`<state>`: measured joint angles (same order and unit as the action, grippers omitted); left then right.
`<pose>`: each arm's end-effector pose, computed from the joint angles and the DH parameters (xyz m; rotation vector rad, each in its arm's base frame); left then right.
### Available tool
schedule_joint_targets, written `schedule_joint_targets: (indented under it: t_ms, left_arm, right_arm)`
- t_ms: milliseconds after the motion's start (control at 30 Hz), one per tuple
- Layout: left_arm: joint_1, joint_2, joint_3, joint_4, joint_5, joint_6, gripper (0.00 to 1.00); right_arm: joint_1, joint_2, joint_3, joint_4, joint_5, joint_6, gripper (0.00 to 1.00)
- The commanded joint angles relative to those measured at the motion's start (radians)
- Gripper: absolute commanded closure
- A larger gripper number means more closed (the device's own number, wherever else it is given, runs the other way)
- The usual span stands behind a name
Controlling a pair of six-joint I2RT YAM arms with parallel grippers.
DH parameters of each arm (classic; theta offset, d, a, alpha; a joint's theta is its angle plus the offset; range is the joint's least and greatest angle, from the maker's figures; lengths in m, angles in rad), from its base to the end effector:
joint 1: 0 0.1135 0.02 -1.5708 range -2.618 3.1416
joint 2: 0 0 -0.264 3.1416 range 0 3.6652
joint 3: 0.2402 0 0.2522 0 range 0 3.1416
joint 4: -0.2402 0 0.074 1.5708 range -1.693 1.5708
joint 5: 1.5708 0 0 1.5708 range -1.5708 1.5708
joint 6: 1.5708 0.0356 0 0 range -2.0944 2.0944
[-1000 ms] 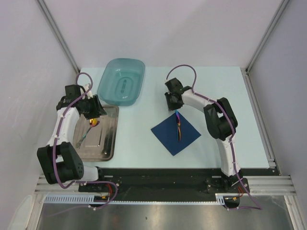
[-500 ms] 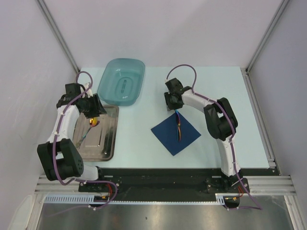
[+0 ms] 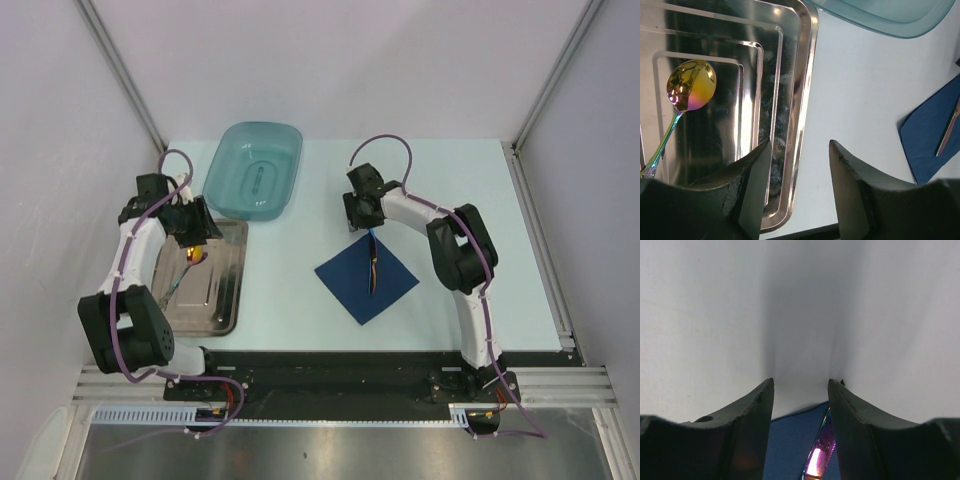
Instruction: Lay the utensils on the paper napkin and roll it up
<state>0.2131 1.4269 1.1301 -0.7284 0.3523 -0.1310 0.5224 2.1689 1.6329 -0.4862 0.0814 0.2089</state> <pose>0.2857 0.0493 0.2687 -0.3117 2.5366 -0.4247 0.4062 0.2305 0.1647 -0.3759 2.5691 0.1625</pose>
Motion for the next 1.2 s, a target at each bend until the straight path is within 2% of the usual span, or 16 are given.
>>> schedule_joint_targets:
  t_ms: [0,167,300,433,567,767,1000,1167]
  left_arm:
    - [0.017,0.004,0.034,-0.002,-0.001,-0.012,0.45]
    - [0.057,0.018,0.042,-0.006,-0.003,0.002,0.45]
    - [0.133,0.044,0.066,-0.035,0.002,0.118,0.45]
    - [0.236,0.104,0.106,-0.080,-0.009,0.269,0.43]
    - [0.278,0.249,0.171,-0.189,0.028,0.460,0.41]
    - [0.316,0.273,0.137,-0.163,0.008,0.730,0.43]
    - [0.313,0.270,0.059,-0.068,0.028,0.887,0.47]
    - [0.298,0.276,0.007,-0.043,0.025,0.993,0.54]
  right_arm:
    - [-0.013,-0.024,-0.025,-0.034,0.027,-0.003,0.46]
    - [-0.013,-0.038,-0.005,-0.031,-0.009,-0.012,0.43]
    - [-0.013,-0.063,0.050,-0.029,-0.072,-0.035,0.36]
    - [-0.013,-0.086,0.108,-0.034,-0.188,-0.069,0.18]
    - [-0.013,-0.104,0.145,-0.044,-0.262,-0.092,0.02]
    - [-0.016,-0.133,0.157,-0.077,-0.357,-0.164,0.00]
    - [-0.054,-0.149,0.148,-0.112,-0.460,-0.206,0.00]
    - [-0.073,-0.152,0.153,-0.140,-0.489,-0.206,0.00]
